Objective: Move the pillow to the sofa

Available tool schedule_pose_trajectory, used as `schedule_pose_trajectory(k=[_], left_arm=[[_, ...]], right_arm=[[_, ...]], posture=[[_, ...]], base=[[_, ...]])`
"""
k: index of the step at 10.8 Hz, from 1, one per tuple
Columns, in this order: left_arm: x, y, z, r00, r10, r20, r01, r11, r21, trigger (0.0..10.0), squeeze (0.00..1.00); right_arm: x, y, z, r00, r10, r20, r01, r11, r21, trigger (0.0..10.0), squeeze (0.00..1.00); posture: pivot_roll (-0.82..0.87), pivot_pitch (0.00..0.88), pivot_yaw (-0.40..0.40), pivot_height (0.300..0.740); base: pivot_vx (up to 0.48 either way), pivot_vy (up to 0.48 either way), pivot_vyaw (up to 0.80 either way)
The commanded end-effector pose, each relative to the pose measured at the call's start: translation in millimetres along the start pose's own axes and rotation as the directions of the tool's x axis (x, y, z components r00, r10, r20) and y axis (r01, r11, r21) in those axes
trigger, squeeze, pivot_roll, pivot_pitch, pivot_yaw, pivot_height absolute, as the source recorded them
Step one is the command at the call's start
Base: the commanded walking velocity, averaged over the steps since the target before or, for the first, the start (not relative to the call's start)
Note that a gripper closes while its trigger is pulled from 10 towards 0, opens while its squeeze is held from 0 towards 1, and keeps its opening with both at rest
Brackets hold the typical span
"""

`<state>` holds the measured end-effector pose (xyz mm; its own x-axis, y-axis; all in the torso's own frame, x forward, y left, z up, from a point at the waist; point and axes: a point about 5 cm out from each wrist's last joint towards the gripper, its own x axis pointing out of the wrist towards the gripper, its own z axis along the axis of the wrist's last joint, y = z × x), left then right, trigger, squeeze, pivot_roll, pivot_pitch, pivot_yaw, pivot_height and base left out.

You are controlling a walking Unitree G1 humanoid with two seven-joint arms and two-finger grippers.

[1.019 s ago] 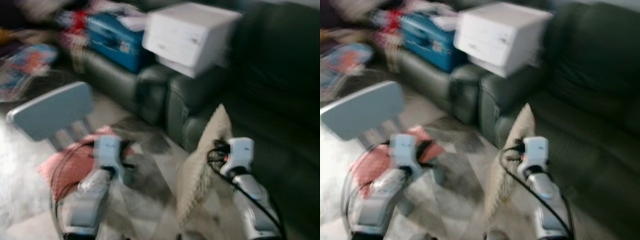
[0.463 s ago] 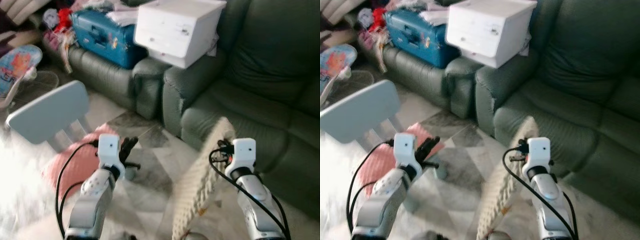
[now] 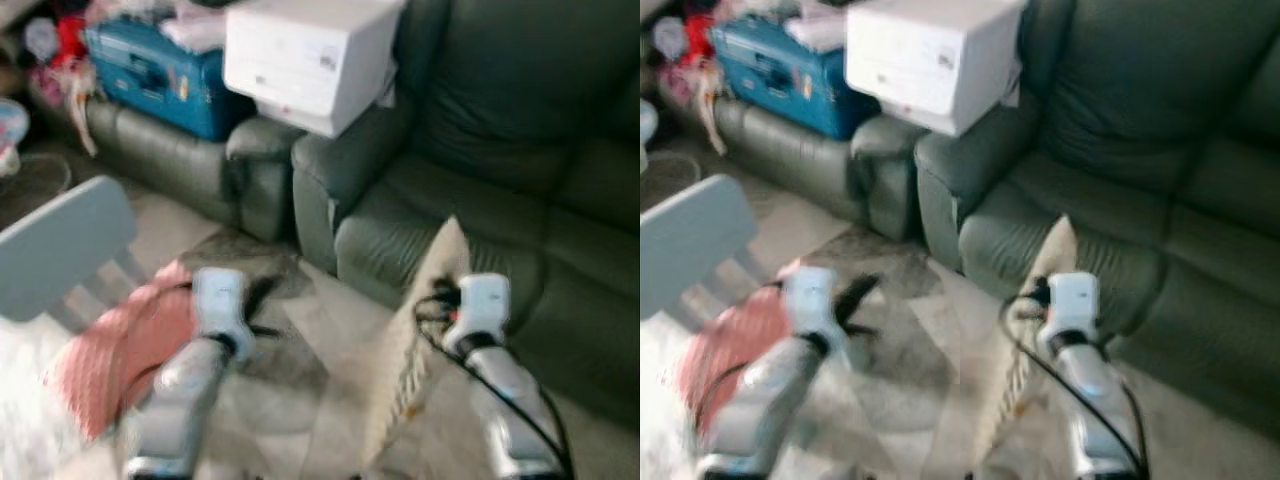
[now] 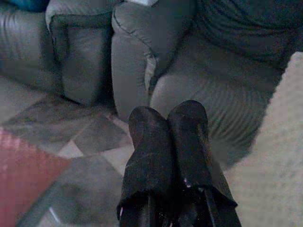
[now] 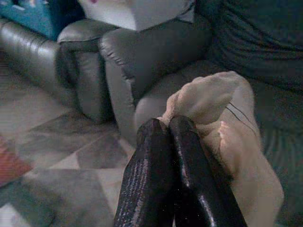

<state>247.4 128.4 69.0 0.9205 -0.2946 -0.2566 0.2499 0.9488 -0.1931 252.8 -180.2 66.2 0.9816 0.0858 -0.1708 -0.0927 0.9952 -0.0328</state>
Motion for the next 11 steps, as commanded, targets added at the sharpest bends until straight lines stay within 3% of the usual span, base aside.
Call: schedule_pose_trajectory(k=[1, 9, 11], left_arm=[[3.9, -12.3, 6.3, 0.999, -0.046, 0.024, 0.046, 0.999, -0.002, 10.0, 0.00], [4.0, -16.2, 3.8, 0.998, -0.063, 0.013, 0.063, 0.998, -0.012, 10.0, 0.00], [3.8, -17.0, 2.3, 0.998, -0.070, 0.002, 0.070, 0.997, -0.012, 10.0, 0.00]], right_arm=[[0.4, -9.1, 10.9, 0.998, -0.031, 0.052, 0.032, 0.999, -0.017, 10.0, 0.00], [3.9, -13.1, 17.8, 0.996, -0.039, 0.079, 0.043, 0.998, -0.044, 10.0, 0.00], [7.5, -16.1, 26.8, 0.991, -0.058, 0.123, 0.069, 0.994, -0.089, 10.0, 0.00]], posture=[[-0.03, 0.000, -0.013, 0.740], [-0.04, 0.000, -0.017, 0.740], [-0.04, 0.000, -0.017, 0.740]], base=[[0.420, 0.000, 0.00], [0.417, 0.000, 0.00], [0.383, 0.000, 0.00]])
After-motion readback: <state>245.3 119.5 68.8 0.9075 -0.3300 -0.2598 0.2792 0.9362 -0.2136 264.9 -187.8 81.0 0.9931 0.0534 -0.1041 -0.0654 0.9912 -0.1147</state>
